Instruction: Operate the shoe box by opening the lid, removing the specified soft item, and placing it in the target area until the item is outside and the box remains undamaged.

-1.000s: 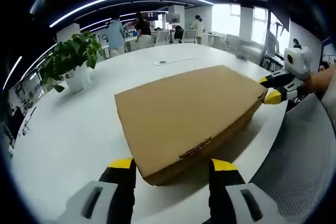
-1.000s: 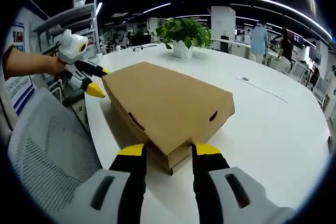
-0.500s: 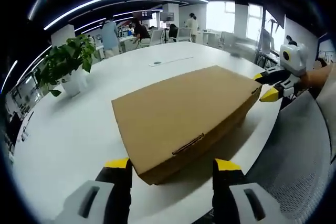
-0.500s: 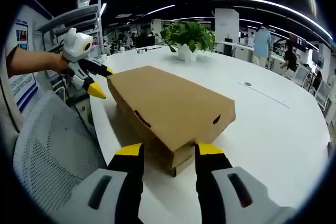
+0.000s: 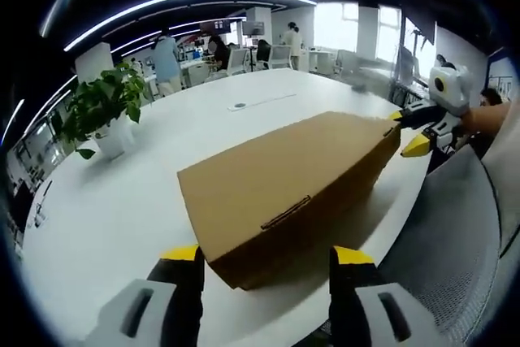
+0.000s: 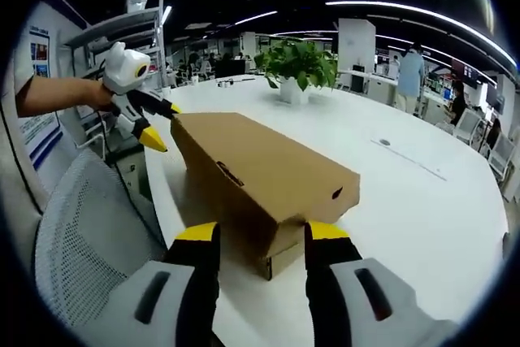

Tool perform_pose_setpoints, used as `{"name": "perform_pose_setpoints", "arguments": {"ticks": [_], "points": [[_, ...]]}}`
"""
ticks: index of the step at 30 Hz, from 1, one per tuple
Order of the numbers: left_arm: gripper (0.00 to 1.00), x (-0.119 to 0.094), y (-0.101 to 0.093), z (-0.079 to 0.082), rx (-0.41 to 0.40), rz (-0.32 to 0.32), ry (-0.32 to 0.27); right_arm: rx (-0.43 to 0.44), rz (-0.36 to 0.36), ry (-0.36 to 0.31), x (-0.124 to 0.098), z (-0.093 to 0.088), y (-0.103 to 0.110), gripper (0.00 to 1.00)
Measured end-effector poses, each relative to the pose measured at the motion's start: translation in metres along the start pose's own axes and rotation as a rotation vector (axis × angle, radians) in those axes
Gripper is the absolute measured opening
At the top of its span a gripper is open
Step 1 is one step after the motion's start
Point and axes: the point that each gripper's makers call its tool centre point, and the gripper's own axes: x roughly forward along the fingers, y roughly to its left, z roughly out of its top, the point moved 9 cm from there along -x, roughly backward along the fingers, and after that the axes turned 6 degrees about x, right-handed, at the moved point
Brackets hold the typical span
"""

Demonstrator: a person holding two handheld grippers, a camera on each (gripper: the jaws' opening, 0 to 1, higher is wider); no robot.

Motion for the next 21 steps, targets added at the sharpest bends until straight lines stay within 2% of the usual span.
{"name": "perform_pose_setpoints", "arguments": {"ticks": [14, 21], "points": [[0.63, -0.015, 0.011, 0.027, 0.044, -0.019, -0.01, -0.034, -0.014, -0.021, -0.009, 0.029, -0.004, 0.38], [0.61, -0.02, 0.021, 0.042, 0.029, -0.005, -0.05, -0.046, -0.023, -0.037, -0.012, 0.044, -0.009, 0.38]]}}
